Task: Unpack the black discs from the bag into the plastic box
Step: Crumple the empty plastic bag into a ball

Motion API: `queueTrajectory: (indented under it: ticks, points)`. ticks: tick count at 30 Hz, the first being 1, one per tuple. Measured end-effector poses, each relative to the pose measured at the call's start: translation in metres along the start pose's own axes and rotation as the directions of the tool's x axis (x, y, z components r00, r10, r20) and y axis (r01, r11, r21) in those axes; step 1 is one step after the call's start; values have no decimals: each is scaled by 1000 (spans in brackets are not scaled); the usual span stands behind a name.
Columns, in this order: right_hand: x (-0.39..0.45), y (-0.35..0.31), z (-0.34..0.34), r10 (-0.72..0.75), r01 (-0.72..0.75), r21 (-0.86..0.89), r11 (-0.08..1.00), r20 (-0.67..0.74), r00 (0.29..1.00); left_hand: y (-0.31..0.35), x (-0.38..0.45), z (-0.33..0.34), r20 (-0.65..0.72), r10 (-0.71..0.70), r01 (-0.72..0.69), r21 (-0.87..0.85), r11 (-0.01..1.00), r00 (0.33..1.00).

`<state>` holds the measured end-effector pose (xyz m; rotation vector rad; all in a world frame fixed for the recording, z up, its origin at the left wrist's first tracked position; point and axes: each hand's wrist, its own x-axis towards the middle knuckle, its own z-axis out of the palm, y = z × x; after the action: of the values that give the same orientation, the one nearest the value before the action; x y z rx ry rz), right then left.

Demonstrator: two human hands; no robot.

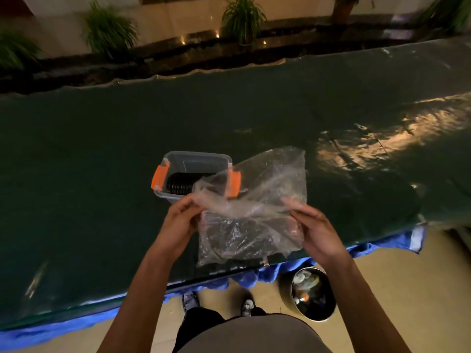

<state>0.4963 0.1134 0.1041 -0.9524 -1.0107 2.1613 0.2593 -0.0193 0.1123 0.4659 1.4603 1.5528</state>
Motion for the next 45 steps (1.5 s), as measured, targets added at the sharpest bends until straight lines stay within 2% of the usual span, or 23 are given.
queueTrajectory:
  ticks: [4, 7, 10, 14, 17, 21, 23, 26, 29, 31, 34, 36, 38, 40, 41, 43, 45]
  points:
    - [-3, -3, -1, -15, 15, 16, 1000, -1, 1000, -1, -3, 6, 45, 25, -25, -14, 1000, 999]
    - [-7, -9, -1, -71, 70, 18, 997, 71, 995, -2, -4, 8, 79, 1, 5, -70, 998, 997]
    - [-3, -7, -8, -100, 108, -68, 992, 113, 989, -3, -1, 6, 94, 3, 4, -80, 997, 996]
    - [0, -10, -15, -60, 86, -212, 973, 128, 990, -3, 1, 4, 128, 78, -89, 80, 993, 989]
    - [2, -21, -25, 8, 18, -163, 986, 155, 988, 6, 3, 2, 224, 138, -177, 166, 970, 965]
    - [11, -29, -21, 109, -78, -126, 989, 258, 960, 20, 6, 7, 379, 112, -219, 253, 942, 919]
    - [15, -31, -13, 179, -97, -302, 948, 258, 949, 25, 9, 10, 431, 64, -212, 305, 928, 900]
    - [21, -39, -3, 287, -36, -649, 760, 285, 915, 33, 10, 15, 479, 13, -211, 361, 908, 878]
    - [23, -39, 16, 480, -33, -780, 625, 351, 804, 40, 8, 22, 517, 9, -227, 361, 905, 856]
    - [24, -30, 31, 551, 2, -838, 546, 360, 753, 43, 7, 27, 547, -5, -230, 360, 904, 837]
    - [23, -17, 49, 551, 43, -813, 581, 432, 715, 46, 7, 34, 520, 2, -250, 408, 878, 854]
    - [21, -13, 54, 519, 36, -775, 631, 456, 723, 49, 6, 38, 467, 22, -252, 437, 863, 884]
    - [19, -11, 53, 450, 15, -720, 693, 450, 771, 50, 5, 37, 354, 23, -166, 380, 910, 935]
    - [19, -11, 49, 370, -20, -647, 762, 410, 834, 42, 8, 30, 224, -42, 12, 133, 991, 974]
    - [19, -12, 47, 331, -39, -604, 796, 381, 863, 36, 9, 26, 198, -83, 88, -20, 996, 977]
    - [19, -12, 44, 262, -65, -511, 857, 325, 909, 17, 7, 21, 232, -166, 221, -239, 945, 958]
    - [21, -10, 44, 198, -57, -455, 889, 268, 943, -7, 0, 22, 321, -226, 331, -324, 886, 920]
